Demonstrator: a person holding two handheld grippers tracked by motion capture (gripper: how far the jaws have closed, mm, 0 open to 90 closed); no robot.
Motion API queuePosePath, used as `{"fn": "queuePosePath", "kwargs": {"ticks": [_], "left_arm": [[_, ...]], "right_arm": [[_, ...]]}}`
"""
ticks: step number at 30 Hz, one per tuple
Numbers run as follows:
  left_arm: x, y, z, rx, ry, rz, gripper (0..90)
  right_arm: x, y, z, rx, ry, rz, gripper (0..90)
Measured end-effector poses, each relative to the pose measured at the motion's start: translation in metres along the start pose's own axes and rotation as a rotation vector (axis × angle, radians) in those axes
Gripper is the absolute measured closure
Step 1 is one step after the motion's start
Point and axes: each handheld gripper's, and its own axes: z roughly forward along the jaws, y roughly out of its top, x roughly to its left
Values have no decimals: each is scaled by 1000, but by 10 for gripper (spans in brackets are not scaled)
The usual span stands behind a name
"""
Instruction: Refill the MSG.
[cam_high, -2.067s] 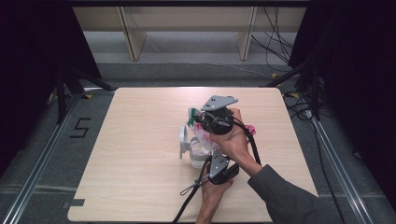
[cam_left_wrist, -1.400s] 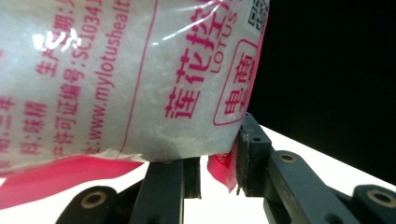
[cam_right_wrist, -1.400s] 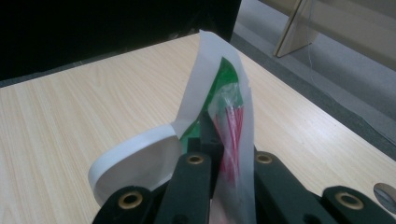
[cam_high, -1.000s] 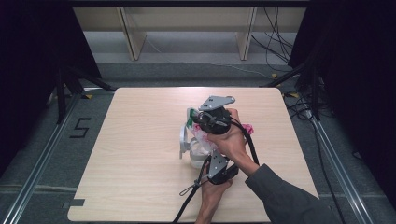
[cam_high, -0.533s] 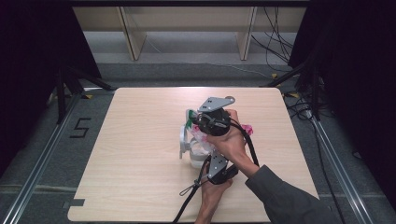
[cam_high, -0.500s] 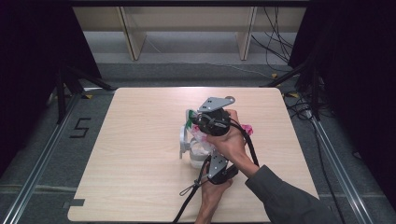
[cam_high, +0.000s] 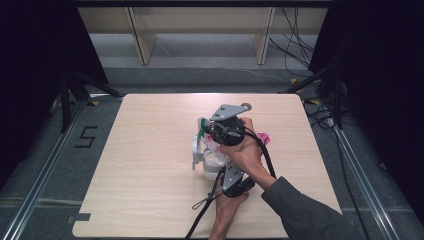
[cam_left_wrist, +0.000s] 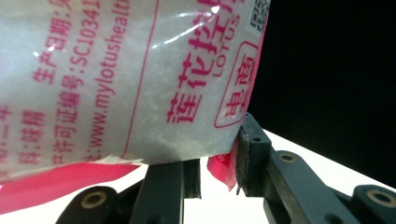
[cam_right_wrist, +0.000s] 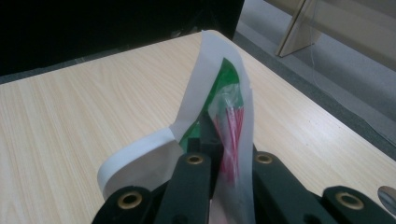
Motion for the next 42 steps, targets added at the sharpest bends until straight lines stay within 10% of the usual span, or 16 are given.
{"fn": "queuePosePath", "kwargs": {"ticks": [42], "left_arm": [[-1,1,0,1,-5,-4,736]], "right_arm": [[1,0,1,6,-2,-26,894]]}}
